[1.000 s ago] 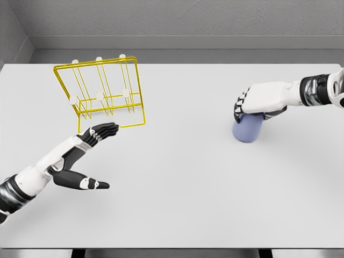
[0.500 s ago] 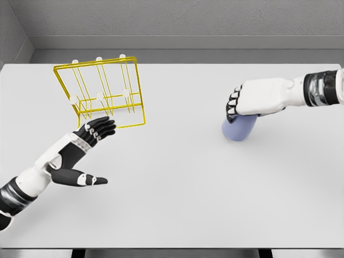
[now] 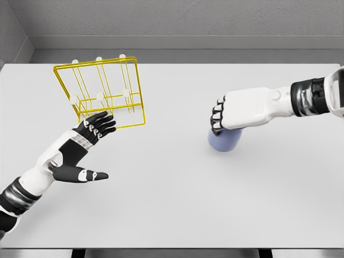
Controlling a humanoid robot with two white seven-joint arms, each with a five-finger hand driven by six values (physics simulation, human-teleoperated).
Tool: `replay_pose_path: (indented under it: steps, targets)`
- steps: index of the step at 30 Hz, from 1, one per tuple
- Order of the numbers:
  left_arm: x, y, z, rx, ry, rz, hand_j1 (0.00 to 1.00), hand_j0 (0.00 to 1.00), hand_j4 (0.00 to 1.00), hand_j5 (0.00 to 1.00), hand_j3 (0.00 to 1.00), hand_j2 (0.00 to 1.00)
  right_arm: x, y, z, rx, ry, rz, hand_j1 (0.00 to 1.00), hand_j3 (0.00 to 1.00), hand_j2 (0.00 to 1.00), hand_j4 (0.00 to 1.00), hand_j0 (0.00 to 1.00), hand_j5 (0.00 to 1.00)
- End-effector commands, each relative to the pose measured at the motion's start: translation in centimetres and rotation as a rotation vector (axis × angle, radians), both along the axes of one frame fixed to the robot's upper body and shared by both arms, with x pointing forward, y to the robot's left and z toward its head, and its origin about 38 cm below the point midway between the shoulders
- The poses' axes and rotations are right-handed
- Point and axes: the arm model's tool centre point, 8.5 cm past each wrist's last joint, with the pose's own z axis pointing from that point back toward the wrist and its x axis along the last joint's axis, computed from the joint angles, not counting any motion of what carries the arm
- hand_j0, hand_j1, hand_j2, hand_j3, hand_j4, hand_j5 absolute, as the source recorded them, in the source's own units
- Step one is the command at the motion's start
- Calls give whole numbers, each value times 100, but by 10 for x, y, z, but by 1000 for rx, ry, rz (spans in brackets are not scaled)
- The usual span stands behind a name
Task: Place the cup on the cup holder with both arms
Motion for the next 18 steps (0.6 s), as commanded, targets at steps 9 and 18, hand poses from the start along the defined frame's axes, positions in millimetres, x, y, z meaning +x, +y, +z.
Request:
replay_pose_path:
  steps: [9, 18]
  targets:
    - [0, 2, -1, 7, 1, 4, 100, 100, 100, 100, 100, 100, -4, 40, -7, 10, 7, 92, 57, 57, 57, 57, 57, 57]
    - [1, 3, -5, 21, 29, 6, 100, 100, 100, 100, 100, 100, -7, 69, -13, 9, -12, 161, 57, 57, 57, 57, 57, 57]
